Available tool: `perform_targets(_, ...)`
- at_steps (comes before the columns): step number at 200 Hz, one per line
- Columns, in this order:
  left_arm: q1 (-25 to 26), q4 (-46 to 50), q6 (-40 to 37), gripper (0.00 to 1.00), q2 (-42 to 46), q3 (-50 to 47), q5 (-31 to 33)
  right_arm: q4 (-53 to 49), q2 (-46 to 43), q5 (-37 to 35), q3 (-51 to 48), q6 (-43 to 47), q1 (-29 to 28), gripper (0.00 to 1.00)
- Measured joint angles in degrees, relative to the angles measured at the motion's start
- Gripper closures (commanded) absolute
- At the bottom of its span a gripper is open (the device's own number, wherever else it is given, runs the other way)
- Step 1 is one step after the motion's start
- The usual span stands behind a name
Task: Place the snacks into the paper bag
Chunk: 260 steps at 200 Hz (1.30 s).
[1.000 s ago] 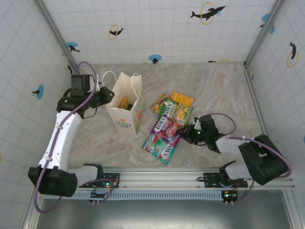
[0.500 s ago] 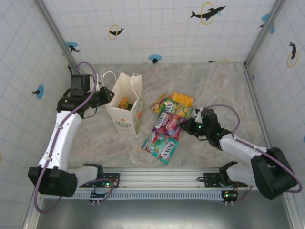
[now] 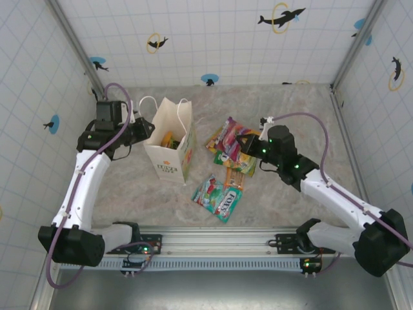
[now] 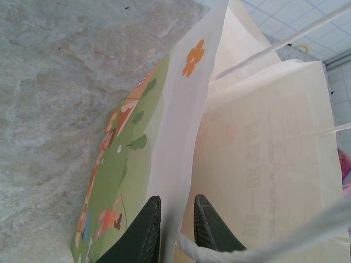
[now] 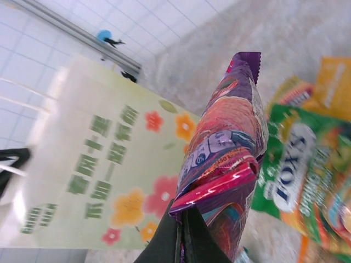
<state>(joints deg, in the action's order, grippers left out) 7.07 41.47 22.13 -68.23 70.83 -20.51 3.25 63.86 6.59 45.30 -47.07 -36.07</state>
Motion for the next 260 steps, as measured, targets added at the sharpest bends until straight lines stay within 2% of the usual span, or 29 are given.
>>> perform_targets(44,0.00,-0.02,0.02,0.79,0.00,0.00,0.00,1.29,2.38,-8.11,10.71,5.16,-5.64,1.00)
perform_targets(76,0.00,-0.04,0.02,0.79,0.00,0.00,0.00,5.05,4.50,-16.00,16.90,9.38,-12.17,1.00)
perform_targets(113,0.00,-0.07,0.02,0.79,-0.02,0.00,0.00,9.38,9.38,-22.14,25.24,15.89,-19.52,1.00)
perform_targets(160,0.00,-0.09,0.02,0.80,-0.02,0.00,0.02,14.93,14.62,-28.65,30.93,26.18,-29.55,1.00)
perform_targets(200,0.00,-0.13,0.00,0.79,-0.02,0.00,0.00,16.24,17.79,-32.41,33.42,29.75,-32.02,1.00)
perform_targets(260,0.00,-0.42,0.00,0.79,-0.46,0.00,0.26,14.43,19.67,-39.76,33.42,26.82,-32.17,1.00)
